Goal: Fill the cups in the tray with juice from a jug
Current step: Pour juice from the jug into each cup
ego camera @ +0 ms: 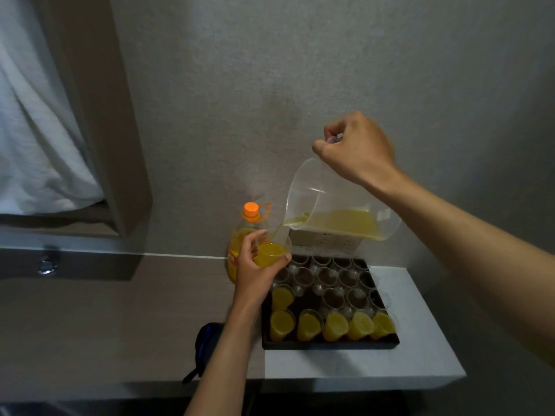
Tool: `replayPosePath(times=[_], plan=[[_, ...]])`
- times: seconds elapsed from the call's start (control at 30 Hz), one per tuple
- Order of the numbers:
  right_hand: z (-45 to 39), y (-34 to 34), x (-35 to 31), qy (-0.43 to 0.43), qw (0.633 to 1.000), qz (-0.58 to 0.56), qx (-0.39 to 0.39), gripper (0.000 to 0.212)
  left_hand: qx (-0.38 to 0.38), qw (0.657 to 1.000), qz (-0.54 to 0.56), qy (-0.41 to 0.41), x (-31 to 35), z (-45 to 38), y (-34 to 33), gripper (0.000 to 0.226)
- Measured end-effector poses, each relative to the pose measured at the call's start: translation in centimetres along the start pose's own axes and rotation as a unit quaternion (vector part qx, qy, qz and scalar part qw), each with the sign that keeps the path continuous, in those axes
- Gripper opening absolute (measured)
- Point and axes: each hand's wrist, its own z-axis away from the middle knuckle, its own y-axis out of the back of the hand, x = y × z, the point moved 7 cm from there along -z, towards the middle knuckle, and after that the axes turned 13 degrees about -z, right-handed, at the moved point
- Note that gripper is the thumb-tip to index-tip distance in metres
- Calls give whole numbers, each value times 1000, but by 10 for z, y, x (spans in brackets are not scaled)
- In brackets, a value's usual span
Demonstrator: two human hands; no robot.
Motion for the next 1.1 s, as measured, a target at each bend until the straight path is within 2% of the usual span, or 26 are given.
replayPosePath(times=[1.1], plan=[[9, 1, -3, -2, 1000, -6, -18, 31, 1, 1000, -9, 6, 13, 13, 0, 62]])
